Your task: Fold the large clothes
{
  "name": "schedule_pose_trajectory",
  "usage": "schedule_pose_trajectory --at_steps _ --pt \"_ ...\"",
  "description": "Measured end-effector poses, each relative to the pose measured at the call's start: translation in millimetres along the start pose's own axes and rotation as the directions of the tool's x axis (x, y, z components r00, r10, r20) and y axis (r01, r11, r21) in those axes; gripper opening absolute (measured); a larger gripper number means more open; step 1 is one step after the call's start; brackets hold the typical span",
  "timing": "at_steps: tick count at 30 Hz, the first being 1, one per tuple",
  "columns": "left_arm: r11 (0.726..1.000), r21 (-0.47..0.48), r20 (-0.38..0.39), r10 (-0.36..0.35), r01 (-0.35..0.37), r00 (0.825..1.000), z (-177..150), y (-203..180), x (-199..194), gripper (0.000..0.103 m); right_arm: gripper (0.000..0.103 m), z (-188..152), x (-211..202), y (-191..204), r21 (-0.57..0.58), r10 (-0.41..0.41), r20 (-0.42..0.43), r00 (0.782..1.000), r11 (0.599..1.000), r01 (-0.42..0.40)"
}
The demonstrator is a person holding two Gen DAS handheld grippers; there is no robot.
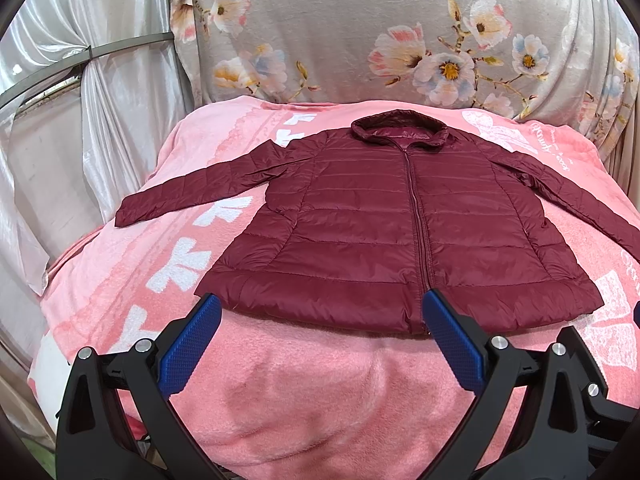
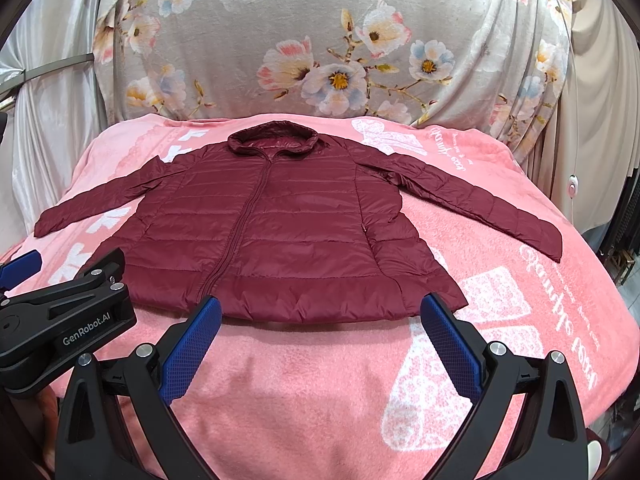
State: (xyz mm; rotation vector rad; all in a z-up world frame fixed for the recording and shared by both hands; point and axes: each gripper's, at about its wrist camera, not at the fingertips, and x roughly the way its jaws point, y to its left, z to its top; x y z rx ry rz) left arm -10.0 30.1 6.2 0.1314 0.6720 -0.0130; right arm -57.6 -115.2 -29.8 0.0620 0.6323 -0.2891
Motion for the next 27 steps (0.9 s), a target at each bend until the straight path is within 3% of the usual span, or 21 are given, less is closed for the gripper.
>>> schedule_pose_trajectory --at_steps 11,19,27 --pt "1.0 0.0 -0.001 -0.001 0.001 1.0 -0.9 -0.8 0.3 0.098 0.098 0.8 1.5 -0.5 -0.001 0.001 -0.001 1.0 1.0 -0.001" --pt "0.999 0.026 -0.042 -0.044 0.045 0.998 3.2 -6.4 20.1 0.098 0.098 0.5 18.0 -8.2 0.019 0.012 -0.025 1.0 1.0 -0.011" --pt "0.999 0.036 -0.047 -0.033 0.035 0.998 25.3 -14.8 58.9 0.098 0.098 19.4 71.0 -92.9 0.195 -0.076 -0.072 0.995 0.977 0.089"
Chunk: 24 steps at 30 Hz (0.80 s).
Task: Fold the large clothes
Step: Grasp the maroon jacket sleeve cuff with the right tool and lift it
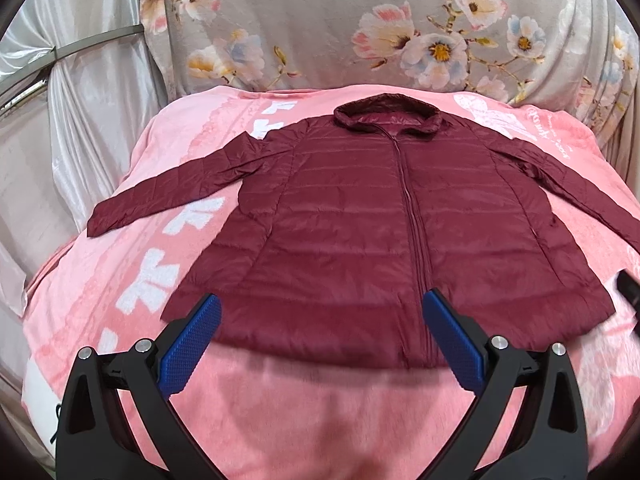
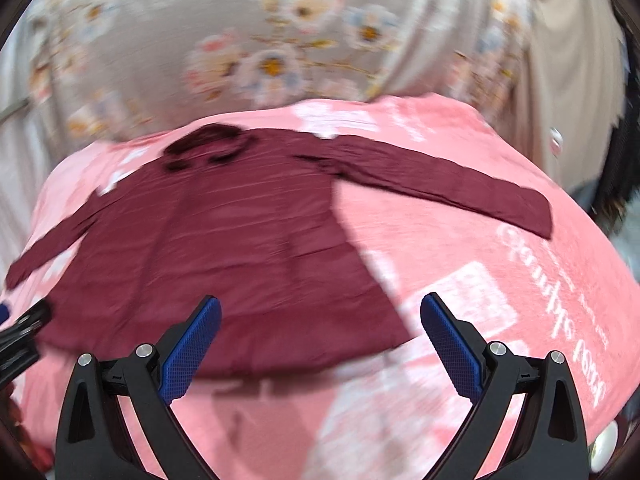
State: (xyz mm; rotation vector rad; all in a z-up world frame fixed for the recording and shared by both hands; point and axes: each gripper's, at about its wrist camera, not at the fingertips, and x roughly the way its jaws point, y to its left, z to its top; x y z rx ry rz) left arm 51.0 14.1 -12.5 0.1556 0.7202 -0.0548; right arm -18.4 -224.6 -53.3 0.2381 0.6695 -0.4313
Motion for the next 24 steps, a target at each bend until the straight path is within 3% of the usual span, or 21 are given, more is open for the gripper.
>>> schedule_pose_trajectory --at_steps 6,9,16,19,22,23,24 --pt "1.0 -0.027 -0.014 0.008 -0.009 1.0 22.9 4.9 38.5 0.098 0.098 33.9 60.3 -100.0 0.246 -0.082 -0.041 0.996 0.965 0.089" --pt "0.999 -0.048 -0.034 0.011 -0.013 0.999 33.2 8.9 59.0 0.098 0.098 45.3 92.2 -149.3 0.379 -0.093 -0.073 0.993 0.918 0.114" --pt "0.99 -0.144 -0.091 -0.025 0.011 0.996 52.2 24.5 102.8 0.098 0.097 51.2 149.6 -236.9 0.633 -0.069 -0.109 0.992 0.764 0.123" --pt "0.986 -0.165 -0.097 -0.012 -0.004 0.995 55.7 28.5 116.3 0.098 0.095 56.5 160.0 -258.8 0.664 -0.09 -0.068 0.994 0.739 0.112" --pt "0.985 -0.169 -0.103 -0.001 -0.017 0.995 58.6 30.8 128.0 0.098 0.075 65.2 166.0 -267.6 0.659 -0.14 -0.059 0.988 0.738 0.144" --pt "0.985 -0.17 -0.105 0.0 -0.018 0.995 59.2 31.6 130.3 0.098 0.061 68.6 170.2 -272.5 0.667 -0.151 -0.058 0.987 0.73 0.15" --pt "0.985 -0.172 -0.108 0.0 -0.019 0.994 60.6 33.0 134.1 0.098 0.039 71.2 173.7 -278.5 0.678 -0.159 -0.056 0.986 0.718 0.154"
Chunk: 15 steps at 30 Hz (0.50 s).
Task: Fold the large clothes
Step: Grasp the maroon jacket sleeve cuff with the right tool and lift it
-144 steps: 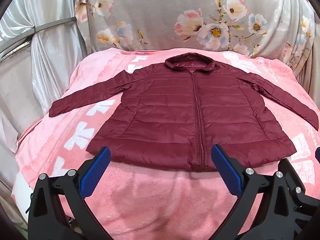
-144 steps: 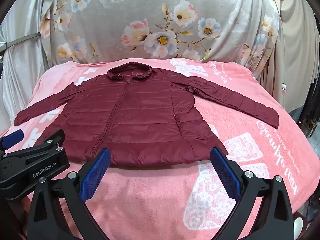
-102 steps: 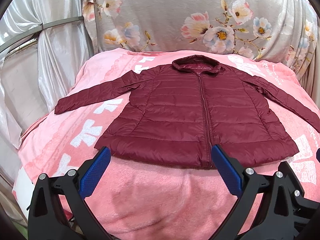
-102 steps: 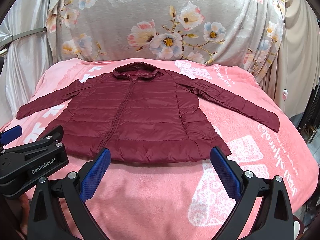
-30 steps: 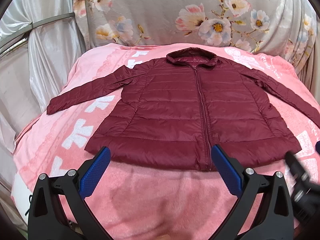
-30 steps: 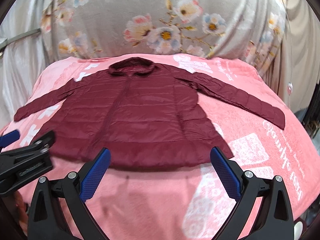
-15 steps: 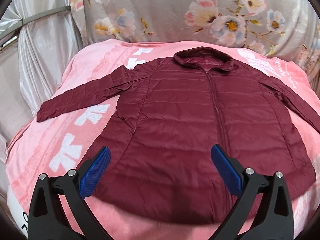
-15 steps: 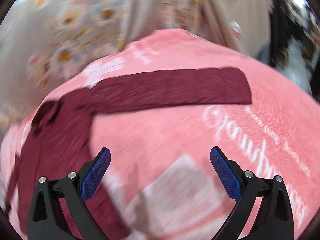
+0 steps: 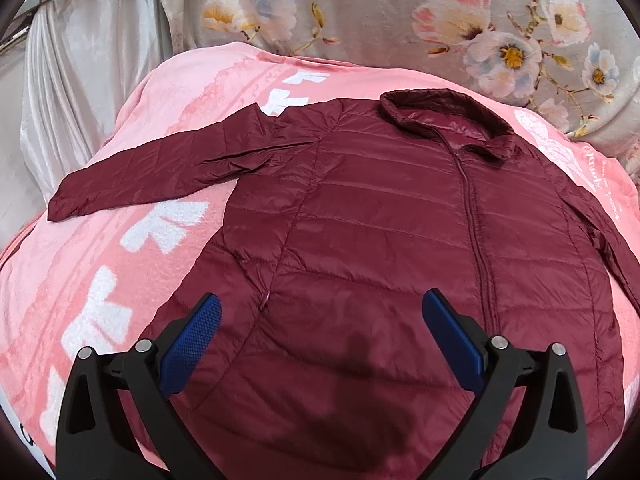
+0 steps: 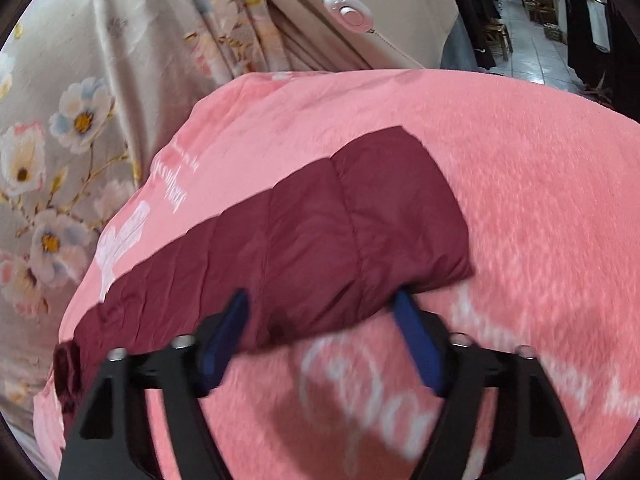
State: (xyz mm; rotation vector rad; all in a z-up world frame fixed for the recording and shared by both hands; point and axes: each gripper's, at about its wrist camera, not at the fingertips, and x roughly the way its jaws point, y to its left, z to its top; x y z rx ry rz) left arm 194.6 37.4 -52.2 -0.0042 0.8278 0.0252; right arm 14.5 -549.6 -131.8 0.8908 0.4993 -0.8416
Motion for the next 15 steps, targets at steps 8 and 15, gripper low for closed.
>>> schedule_pose_trajectory --at_steps 8,15 --pt "0.999 -0.036 -0.006 0.035 -0.035 0.999 14.6 15.8 17.2 0.098 0.007 32.8 -25.9 108.0 -0.22 0.085 0.107 0.991 0.974 -0.059" --pt "0.996 -0.085 0.01 0.038 -0.037 0.999 27.3 33.8 19.1 0.098 0.006 -71.2 -89.9 306.3 -0.624 0.448 -0.102 0.888 0.667 -0.408"
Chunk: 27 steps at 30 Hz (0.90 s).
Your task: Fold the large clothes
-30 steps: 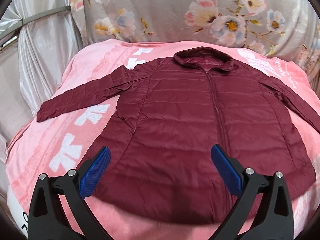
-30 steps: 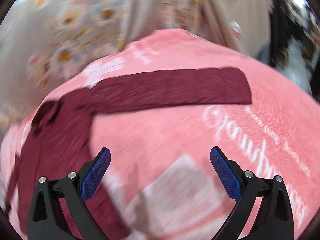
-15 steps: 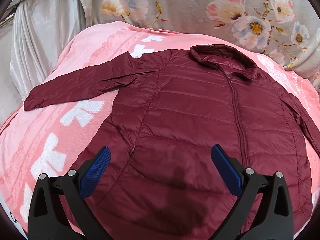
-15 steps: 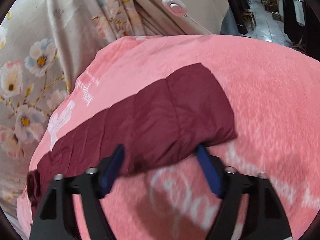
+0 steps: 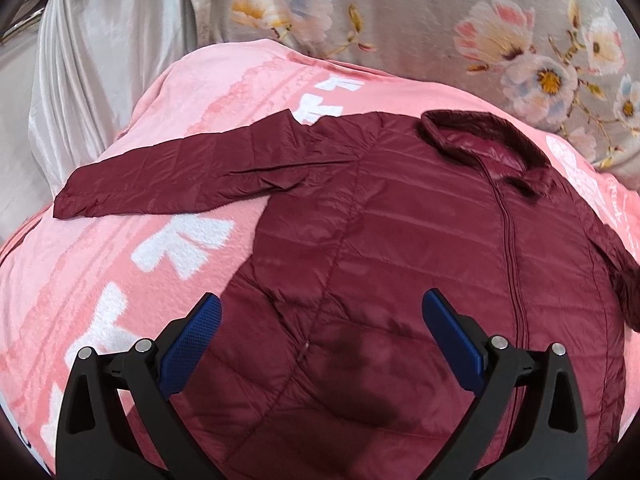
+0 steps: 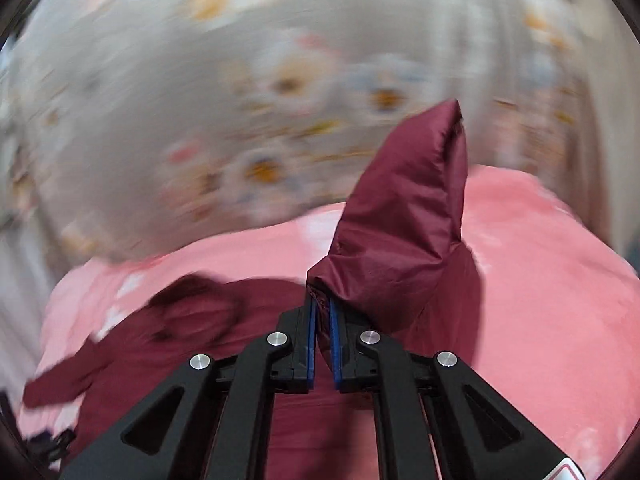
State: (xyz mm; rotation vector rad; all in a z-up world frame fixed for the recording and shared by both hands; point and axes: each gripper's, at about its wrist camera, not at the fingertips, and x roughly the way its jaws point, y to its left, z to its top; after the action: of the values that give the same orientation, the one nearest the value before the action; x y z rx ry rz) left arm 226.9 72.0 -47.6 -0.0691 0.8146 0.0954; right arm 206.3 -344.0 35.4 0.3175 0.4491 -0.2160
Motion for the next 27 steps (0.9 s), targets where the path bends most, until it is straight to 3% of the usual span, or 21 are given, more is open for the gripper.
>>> schedule_pose_trajectory --at_steps 4,10,13,14,15,18,21,22,25,26,27 --pt "0.999 -0.021 -0.009 -0.027 0.027 1.0 4.8 10.3 2.4 0.098 0.006 -31.0 31.2 105.4 -0.149 0.193 -0.132 0.972 0.966 -0.212" --pt "0.992 -0.081 -0.028 -0.096 0.093 0.995 13.9 30.4 12.3 0.098 0.009 -107.0 62.5 198.5 -0.22 0.319 -0.363 0.876 0.884 -0.413" --pt "0.98 -0.114 -0.053 -0.17 0.164 0.984 18.0 33.6 19.4 0.098 0.02 -138.6 71.1 223.0 -0.249 0.327 -0.453 0.829 0.846 -0.47" --pt "0.97 -0.132 -0.066 -0.214 0.204 0.975 19.8 33.3 23.4 0.098 0.03 -145.6 67.9 230.0 -0.256 0.324 -0.462 0.826 0.842 -0.474" --pt "0.96 -0.15 -0.081 -0.252 0.238 0.964 21.3 32.4 27.6 0.098 0.038 -148.0 66.7 231.6 -0.261 0.32 -0.464 0.826 0.842 -0.473" --pt "0.921 -0.211 -0.123 -0.359 0.329 0.925 25.5 25.0 41.1 0.098 0.05 -142.4 51.3 213.7 -0.243 0.323 -0.431 0.843 0.858 -0.453" --pt "0.888 -0.25 -0.161 -0.43 0.385 0.888 27.0 10.8 55.1 0.098 0.057 -125.5 39.7 173.1 -0.165 0.308 -0.381 0.872 0.905 -0.392" --pt "0.884 -0.258 -0.178 -0.44 0.389 0.88 27.2 6.2 61.0 0.098 0.057 -118.7 36.1 152.9 -0.138 0.283 -0.361 0.888 0.926 -0.351" --pt "0.855 -0.318 -0.251 -0.493 0.41 0.833 22.7 -7.1 83.0 0.097 0.059 -103.9 35.8 96.5 -0.084 0.18 -0.322 0.93 0.973 -0.217" --pt "0.839 -0.348 -0.268 -0.517 0.419 0.813 21.0 -9.4 88.9 0.096 0.059 -102.1 37.2 81.0 -0.059 0.153 -0.317 0.936 0.982 -0.18" --pt "0.829 -0.367 -0.265 -0.528 0.422 0.807 21.0 -10.6 90.0 0.09 0.059 -99.5 39.5 61.1 -0.017 0.128 -0.314 0.941 0.99 -0.141"
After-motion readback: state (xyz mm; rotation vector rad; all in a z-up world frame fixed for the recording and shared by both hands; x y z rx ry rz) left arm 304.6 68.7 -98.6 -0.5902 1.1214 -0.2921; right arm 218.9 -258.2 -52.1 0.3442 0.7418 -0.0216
